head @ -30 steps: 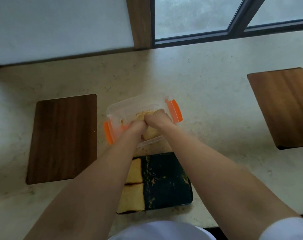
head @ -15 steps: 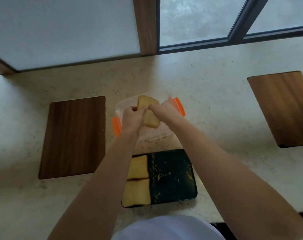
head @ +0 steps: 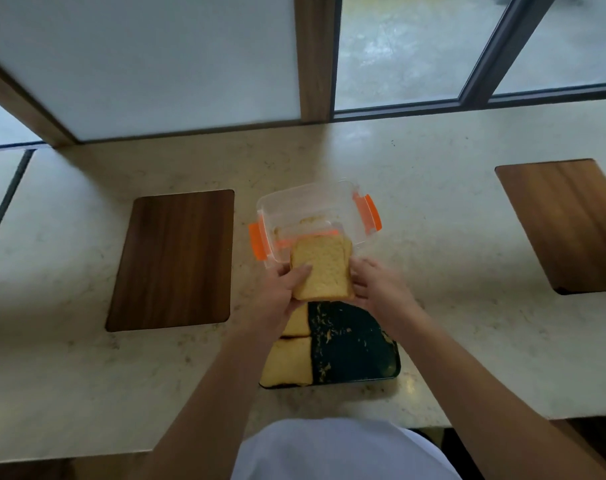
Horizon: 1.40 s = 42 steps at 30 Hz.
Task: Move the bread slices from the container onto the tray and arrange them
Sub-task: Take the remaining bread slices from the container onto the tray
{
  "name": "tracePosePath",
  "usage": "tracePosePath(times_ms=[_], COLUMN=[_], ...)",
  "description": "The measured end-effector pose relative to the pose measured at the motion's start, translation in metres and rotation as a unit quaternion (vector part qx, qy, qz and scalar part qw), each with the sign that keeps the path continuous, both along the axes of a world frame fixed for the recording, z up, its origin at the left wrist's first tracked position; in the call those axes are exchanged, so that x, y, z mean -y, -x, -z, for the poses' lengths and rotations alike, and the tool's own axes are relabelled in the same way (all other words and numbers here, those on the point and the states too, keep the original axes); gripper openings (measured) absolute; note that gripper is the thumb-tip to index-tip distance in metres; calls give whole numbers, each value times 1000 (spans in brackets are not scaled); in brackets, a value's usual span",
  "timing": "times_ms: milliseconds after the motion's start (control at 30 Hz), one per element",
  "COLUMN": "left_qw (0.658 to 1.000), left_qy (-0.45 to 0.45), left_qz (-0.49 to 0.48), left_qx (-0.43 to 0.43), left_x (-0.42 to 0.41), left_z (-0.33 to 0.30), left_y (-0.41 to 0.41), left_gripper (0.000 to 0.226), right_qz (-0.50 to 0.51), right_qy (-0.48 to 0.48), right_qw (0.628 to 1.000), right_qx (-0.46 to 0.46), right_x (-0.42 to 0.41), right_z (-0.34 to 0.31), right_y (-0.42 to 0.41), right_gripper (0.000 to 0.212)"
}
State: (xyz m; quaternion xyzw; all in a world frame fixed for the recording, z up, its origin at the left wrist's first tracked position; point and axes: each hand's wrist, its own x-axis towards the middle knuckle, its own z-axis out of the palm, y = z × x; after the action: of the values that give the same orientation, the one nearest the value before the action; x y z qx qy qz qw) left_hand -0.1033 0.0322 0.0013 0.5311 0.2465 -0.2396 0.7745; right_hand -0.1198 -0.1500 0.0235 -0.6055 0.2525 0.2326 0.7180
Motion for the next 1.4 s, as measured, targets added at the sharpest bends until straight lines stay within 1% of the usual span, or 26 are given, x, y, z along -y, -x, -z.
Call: tracePosePath(times_ms=[67,133,200,267,433,567,700,967,1067,1167,1267,1400], left_qw=[999,995,990,986,991,990,983,973,978,983,987,989], left_qy=[-20,-55,-80,-87,-65,-91,-136,-176,-161,-133,-118,-104], left_qz=[32,71,103,116,96,88,111,129,108,89,71,43], left_qx=[-23,-44,-62,-79,-72,-69,-61,-68,-79,-86,-89,-93], left_x=[-8,-16,-21,-24,-23,-13,-3,2,-2,-8,-12,-13], left_z=[12,25,35,41,45,45,49,60,63,65,66,68], left_y=[18,35,51,63,80,85,91,98,97,95,93,92], left_gripper=[34,31,31,33,39,39,37,38,37,30,20,23], right_qz=[-14,-24,-27,-24,12,42,43,25,38,46,96,215], right_qy=[0,0,-8,-16,-36,-74,-94,-12,-17,-16,-43,-140], right_qw=[1000,1000,999,999,998,993,989,994,994,994,988,955], right_qx=[-10,-18,-25,-36,-57,-83,-107,-101,-103,-101,-113,-147], right_x=[1,-2,-6,-10,-12,-3,7,16,19,23,30,30], right_z=[7,12,17,23,42,53,63,82,85,86,89,96], right_y=[24,44,60,72,85,86,90,101,98,91,85,79], right_gripper=[27,26,25,24,23,24,25,18,15,18,17,17])
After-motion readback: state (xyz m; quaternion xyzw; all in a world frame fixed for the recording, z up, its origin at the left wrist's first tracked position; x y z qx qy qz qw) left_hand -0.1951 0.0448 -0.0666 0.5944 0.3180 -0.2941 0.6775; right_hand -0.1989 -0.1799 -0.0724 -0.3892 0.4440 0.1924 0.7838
